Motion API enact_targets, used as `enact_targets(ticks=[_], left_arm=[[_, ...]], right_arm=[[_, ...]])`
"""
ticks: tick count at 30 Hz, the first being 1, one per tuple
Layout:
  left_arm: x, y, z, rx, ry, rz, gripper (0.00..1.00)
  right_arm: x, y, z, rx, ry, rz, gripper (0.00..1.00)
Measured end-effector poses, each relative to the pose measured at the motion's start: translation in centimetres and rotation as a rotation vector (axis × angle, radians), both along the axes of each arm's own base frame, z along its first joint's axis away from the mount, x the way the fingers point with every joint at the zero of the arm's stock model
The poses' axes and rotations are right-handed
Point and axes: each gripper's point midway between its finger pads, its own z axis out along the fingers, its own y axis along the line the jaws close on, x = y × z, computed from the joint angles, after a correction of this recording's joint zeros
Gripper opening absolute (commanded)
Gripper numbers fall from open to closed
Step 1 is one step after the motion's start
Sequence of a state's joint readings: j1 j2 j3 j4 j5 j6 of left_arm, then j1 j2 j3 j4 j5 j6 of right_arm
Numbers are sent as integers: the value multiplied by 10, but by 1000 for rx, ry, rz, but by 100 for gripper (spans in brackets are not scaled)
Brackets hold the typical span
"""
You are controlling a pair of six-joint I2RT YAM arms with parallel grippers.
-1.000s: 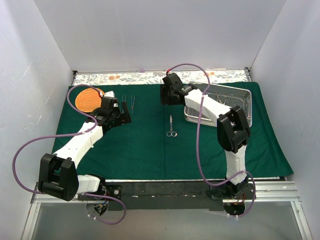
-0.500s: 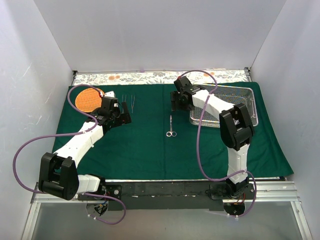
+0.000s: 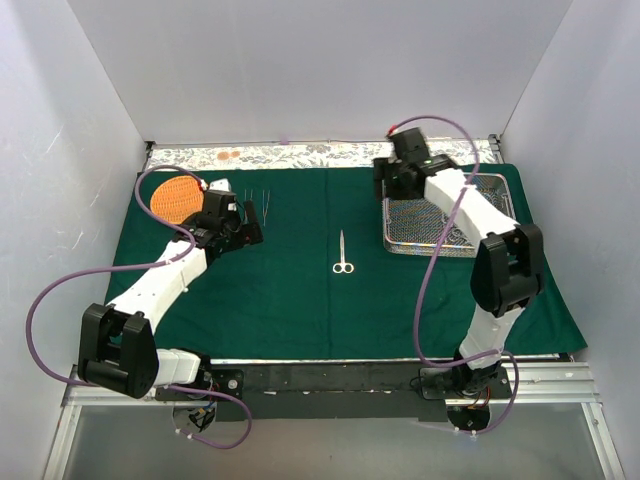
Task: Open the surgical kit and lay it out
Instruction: Pick up the medical item from the container.
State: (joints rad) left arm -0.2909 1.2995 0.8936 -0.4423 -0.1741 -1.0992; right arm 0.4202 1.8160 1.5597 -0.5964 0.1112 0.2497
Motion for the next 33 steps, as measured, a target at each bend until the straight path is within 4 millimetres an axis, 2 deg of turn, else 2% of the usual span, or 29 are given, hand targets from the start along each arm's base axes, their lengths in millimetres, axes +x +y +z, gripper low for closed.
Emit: enact_targets(ticks=[2,5,7,10,14,17,20,22,24,30,33], left_arm=[[2,0,4,1,-8,-1,93],[5,-1,10,0,-18,0,93],[6,0,14,3,-22,2,93],[6,2,18,10,-32,10,93],[5,7,26,18,-58,29,93],[4,12,34,24,-95,49,93],[0,19,39,35,-128,74,93],[-1,22,38,41,-142,89,93],[-1,25,32,49,-142,103,93],[-2,29,12,68,-136,121,93],[0,30,5,76,-140,126,93]], right_arm=[[14,-33,9,-1,-24,-67,73],[32,-97,8,-17,-29,-212,73],[38,-141,4,-24,-20,-318,72],[41,-197,-2,-27,-9,-466,72],[37,-245,-24,-33,37,-603,70],[29,-264,-41,-30,81,-666,66],[21,-275,-53,-34,112,-697,64],[14,-279,-59,-39,132,-709,59],[9,-279,-64,-46,151,-709,51],[-6,-283,-81,-61,199,-706,41],[-13,-288,-89,-71,225,-704,40]])
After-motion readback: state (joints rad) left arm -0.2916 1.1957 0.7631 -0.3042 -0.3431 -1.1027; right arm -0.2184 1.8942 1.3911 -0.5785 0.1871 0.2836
